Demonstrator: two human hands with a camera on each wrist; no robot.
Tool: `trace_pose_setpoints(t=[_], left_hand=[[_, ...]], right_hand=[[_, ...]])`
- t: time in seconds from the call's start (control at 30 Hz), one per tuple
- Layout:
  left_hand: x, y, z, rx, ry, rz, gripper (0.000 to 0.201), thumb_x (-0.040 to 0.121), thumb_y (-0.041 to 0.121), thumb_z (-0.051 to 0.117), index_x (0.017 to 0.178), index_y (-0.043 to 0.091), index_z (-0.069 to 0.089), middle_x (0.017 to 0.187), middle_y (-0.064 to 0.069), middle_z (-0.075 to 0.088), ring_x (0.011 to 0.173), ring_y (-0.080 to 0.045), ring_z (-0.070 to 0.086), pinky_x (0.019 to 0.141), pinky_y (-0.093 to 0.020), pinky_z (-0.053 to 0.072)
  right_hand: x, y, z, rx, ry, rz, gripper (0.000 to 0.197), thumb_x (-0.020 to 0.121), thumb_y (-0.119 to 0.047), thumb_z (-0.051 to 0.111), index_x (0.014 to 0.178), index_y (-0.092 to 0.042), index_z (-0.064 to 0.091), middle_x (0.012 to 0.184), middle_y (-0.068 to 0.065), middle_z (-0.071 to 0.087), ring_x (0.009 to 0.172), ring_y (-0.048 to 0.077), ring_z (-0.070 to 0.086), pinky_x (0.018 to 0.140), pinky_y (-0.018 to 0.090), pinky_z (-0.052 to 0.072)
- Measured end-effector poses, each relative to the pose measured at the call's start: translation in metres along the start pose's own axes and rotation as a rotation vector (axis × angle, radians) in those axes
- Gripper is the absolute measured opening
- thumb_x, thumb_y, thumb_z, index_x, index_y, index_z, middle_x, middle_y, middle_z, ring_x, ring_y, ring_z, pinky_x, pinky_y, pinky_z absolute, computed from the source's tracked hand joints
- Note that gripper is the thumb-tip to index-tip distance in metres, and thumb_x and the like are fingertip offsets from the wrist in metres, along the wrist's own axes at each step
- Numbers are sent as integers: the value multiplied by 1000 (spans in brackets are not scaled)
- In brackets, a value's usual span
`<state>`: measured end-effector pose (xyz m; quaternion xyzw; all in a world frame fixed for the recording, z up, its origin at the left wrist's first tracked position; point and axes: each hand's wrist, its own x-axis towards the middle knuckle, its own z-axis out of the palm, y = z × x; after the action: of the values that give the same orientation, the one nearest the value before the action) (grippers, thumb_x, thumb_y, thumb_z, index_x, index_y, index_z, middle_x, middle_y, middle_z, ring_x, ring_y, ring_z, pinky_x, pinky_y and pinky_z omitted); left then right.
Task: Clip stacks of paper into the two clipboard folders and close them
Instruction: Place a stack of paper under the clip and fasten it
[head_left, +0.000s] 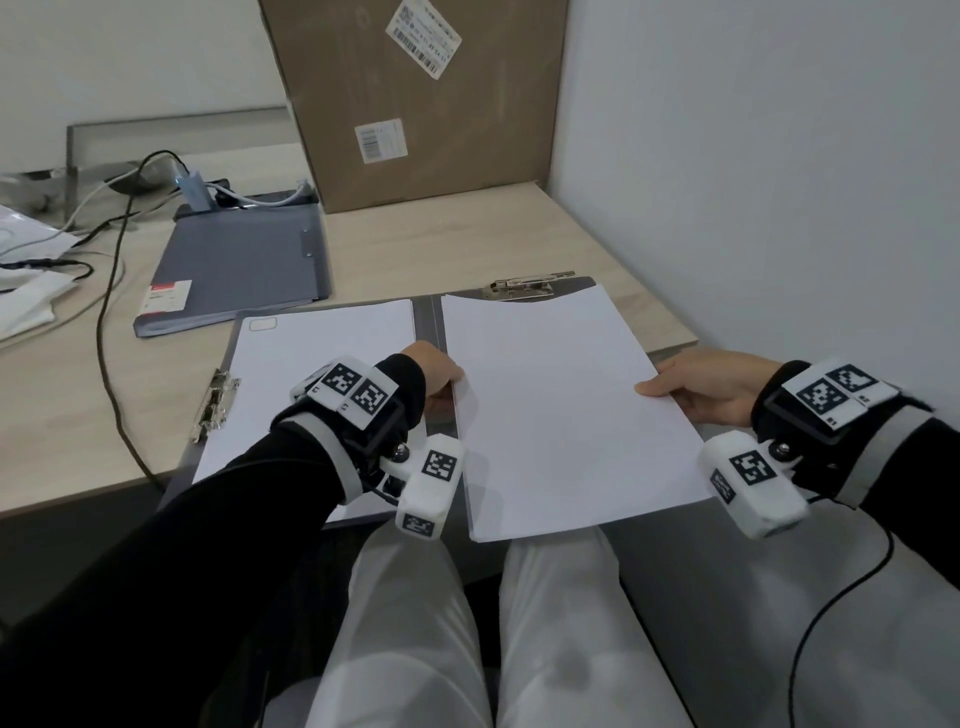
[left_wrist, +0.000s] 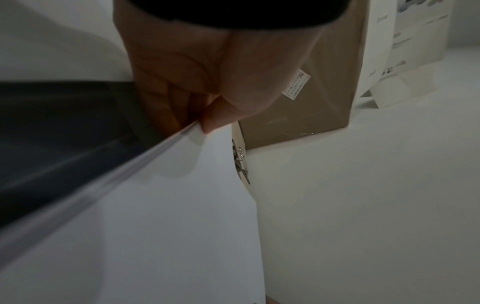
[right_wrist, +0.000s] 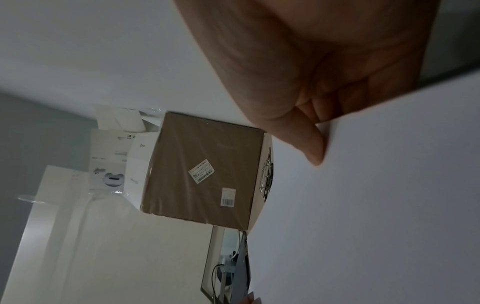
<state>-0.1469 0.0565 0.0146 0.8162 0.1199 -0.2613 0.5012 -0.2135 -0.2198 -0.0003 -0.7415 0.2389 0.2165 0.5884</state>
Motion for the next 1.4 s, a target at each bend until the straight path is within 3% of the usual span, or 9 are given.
trace_pose_setpoints(t=[0.17, 0.47, 0.6, 0.83, 1.07, 1.2, 1.3, 1.37, 1.4], left_hand=[[2, 5, 4, -31, 21, 20, 27, 93, -1, 46, 68, 11, 44, 72, -4, 52, 62, -15, 54, 67, -25, 52], [14, 14, 1, -68, 26, -44, 27, 94, -2, 43, 68, 6, 44, 69, -10, 51, 60, -19, 52, 59, -28, 47], [15, 17, -1, -96, 18, -89, 29, 97, 1, 40, 68, 5, 43, 67, -9, 50, 57, -18, 50, 46, -26, 45], [26, 18, 4, -39, 56, -15, 30, 93, 0, 45, 66, 11, 41, 70, -3, 50, 60, -13, 53, 65, -23, 52], [32, 22, 3, 63, 95, 46, 33, 94, 1, 44, 64, 13, 38, 69, -1, 48, 60, -12, 52, 64, -22, 52], [35, 24, 3, 83, 83, 60, 33, 94, 2, 45, 65, 16, 38, 81, -5, 53, 76, -20, 57, 75, -28, 55], [35, 26, 3, 121, 101, 85, 22, 93, 2, 45, 74, 12, 46, 98, -9, 52, 86, -21, 55, 77, -31, 56], [34, 27, 2, 154, 125, 114, 10, 92, 1, 45, 88, 10, 48, 92, -9, 54, 82, -23, 55, 76, -33, 56], [36, 26, 1, 174, 135, 127, 11, 91, 1, 46, 85, 8, 50, 87, -11, 55, 80, -24, 55, 78, -36, 56]], right_hand=[[5, -8, -3, 10, 21, -1, 19, 91, -1, 54, 108, -1, 63, 90, 7, 73, 75, 18, 69, 61, 26, 57], [19, -13, -6, 4, 33, 6, 10, 90, -1, 55, 94, -2, 64, 79, 5, 73, 67, 16, 70, 56, 25, 56], [24, -14, -7, -2, 37, 2, 11, 90, -1, 55, 98, -1, 63, 79, 5, 73, 61, 13, 71, 52, 22, 56], [30, -19, -9, -26, 30, -12, 13, 91, -2, 55, 100, -1, 64, 85, 7, 72, 64, 13, 70, 55, 22, 56], [35, -24, -9, -97, 50, -19, 24, 90, -2, 55, 113, 3, 61, 103, 13, 69, 80, 21, 66, 68, 27, 55], [34, -33, -5, -183, 101, -13, 12, 90, -1, 56, 99, -2, 63, 90, 9, 68, 72, 18, 64, 56, 24, 53], [31, -41, 0, -270, 160, -15, 11, 83, -7, 62, 94, -4, 61, 88, 14, 63, 73, 25, 59, 66, 28, 48], [34, -42, -1, -340, 165, -18, 23, 70, -16, 66, 90, -10, 58, 85, 14, 57, 77, 26, 51, 71, 34, 39], [34, -42, 1, -354, 166, -27, 24, 68, -18, 65, 89, -10, 57, 85, 14, 57, 77, 26, 51, 71, 35, 38]])
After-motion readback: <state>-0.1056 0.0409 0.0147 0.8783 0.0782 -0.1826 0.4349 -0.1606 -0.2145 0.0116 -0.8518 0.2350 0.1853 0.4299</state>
